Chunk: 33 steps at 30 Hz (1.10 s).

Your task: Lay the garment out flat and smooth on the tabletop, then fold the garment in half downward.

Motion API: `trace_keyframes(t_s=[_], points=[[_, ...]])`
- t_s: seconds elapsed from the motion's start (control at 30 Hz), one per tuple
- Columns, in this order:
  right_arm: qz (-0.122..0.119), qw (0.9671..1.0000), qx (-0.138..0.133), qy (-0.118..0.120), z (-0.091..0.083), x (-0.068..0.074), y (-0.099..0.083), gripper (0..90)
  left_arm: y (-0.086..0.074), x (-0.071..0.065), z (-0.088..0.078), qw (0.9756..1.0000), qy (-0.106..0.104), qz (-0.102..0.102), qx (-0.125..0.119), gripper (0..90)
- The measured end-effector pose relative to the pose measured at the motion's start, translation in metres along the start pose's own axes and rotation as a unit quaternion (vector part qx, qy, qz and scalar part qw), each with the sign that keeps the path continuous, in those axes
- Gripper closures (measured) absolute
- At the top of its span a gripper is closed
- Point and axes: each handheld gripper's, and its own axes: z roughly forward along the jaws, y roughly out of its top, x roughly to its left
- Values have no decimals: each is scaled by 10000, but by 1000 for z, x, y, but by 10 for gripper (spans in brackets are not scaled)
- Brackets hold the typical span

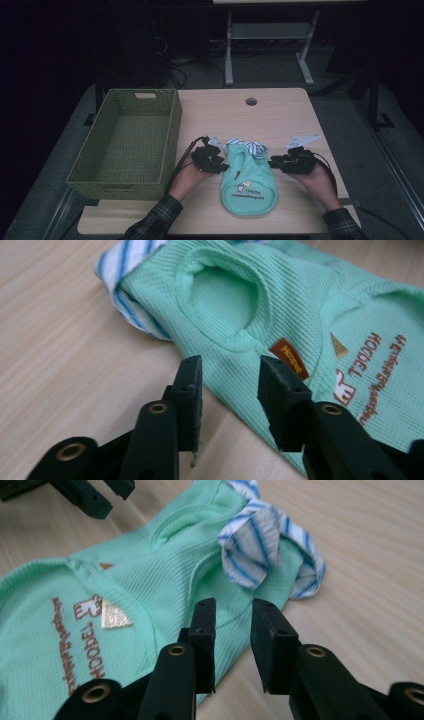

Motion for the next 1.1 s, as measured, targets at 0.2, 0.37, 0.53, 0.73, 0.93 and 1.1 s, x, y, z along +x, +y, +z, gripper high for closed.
trace_keyframes(t_s=[0.2, 0.37, 0.53, 0.73, 0.93, 1.1], points=[[48, 10000, -85, 0, 2, -12, 12, 672, 9, 10, -2, 10000, 40, 4, -39, 523], [82, 9999, -110, -3, 6, -21, 20, 661, 18, 17, 0, 10000, 51, -23, -50, 470], [172, 9998, -129, -32, 11, -30, 28, 660, 25, 25, 3, 9999, 104, -13, -54, 449], [264, 9996, -138, -32, 21, -41, 36, 661, 34, 39, 10, 9998, 156, -68, -128, 436], [332, 9992, -227, -1, 30, -50, 41, 667, 40, 48, 16, 9995, 163, -145, -221, 436], [493, 9987, -71, 71, 41, -58, 34, 662, 49, 59, 22, 9994, 161, -206, -232, 437]])
